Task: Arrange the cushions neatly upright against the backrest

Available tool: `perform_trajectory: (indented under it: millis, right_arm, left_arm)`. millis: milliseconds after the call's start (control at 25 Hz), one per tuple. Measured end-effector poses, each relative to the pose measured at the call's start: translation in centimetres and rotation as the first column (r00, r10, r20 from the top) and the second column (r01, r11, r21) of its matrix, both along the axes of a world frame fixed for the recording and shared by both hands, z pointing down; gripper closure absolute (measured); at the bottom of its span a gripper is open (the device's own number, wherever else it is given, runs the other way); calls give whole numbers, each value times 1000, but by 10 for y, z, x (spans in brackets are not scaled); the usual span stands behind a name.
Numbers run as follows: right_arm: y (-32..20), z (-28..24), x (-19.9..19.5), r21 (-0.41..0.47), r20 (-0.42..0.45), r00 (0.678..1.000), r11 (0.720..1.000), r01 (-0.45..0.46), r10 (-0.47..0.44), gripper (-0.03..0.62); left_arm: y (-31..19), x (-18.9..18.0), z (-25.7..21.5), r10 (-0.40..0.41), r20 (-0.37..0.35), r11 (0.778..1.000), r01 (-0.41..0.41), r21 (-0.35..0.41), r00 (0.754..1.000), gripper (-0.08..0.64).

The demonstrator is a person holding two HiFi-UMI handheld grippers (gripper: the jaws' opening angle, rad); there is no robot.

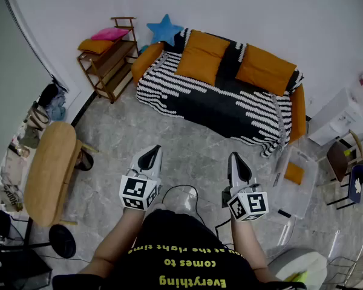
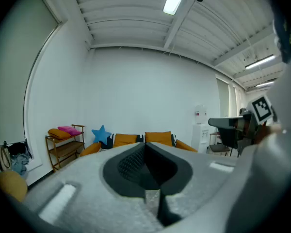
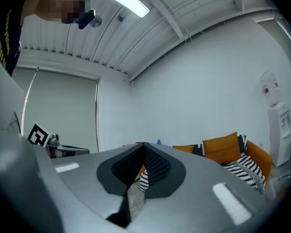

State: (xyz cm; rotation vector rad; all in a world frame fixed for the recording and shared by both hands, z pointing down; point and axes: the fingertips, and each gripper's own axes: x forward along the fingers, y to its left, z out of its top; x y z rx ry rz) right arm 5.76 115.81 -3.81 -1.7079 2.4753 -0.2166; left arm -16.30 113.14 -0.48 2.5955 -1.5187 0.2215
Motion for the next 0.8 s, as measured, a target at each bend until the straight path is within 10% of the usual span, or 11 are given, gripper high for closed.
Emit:
perform_trajectory:
  millis: [800]
  right_arm:
    - [-9,9,-4,-29,63,998,999,20,-19,581]
  left_arm:
    - [-11,-4,-2,-10,11,1000,10,1,1000,558]
